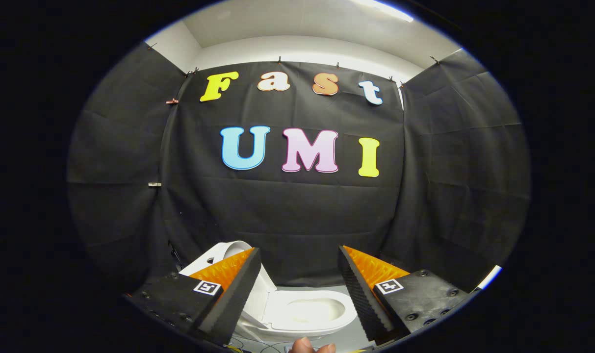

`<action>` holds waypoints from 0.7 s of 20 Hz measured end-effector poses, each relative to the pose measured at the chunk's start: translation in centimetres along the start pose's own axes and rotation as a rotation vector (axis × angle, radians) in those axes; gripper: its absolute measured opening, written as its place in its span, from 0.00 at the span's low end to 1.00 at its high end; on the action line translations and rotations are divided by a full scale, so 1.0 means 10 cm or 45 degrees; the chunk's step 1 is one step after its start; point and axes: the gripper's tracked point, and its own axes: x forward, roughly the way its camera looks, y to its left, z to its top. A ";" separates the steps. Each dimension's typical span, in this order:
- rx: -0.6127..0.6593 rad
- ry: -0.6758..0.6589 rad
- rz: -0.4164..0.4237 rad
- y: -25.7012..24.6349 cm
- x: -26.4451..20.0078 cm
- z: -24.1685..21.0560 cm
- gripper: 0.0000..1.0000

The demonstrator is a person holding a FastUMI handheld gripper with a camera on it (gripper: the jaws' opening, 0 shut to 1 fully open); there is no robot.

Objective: Open the toilet lid.

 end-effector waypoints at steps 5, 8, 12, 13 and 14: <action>0.000 -0.022 -0.010 -0.12 -0.06 0.06 0.98; 0.002 -0.023 -0.010 -0.12 -0.09 0.07 0.98; 0.000 -0.021 0.005 -0.07 -0.08 0.06 0.98; -0.003 -0.018 0.007 -0.06 -0.09 0.06 0.98; -0.007 -0.017 0.005 -0.07 -0.09 0.06 0.98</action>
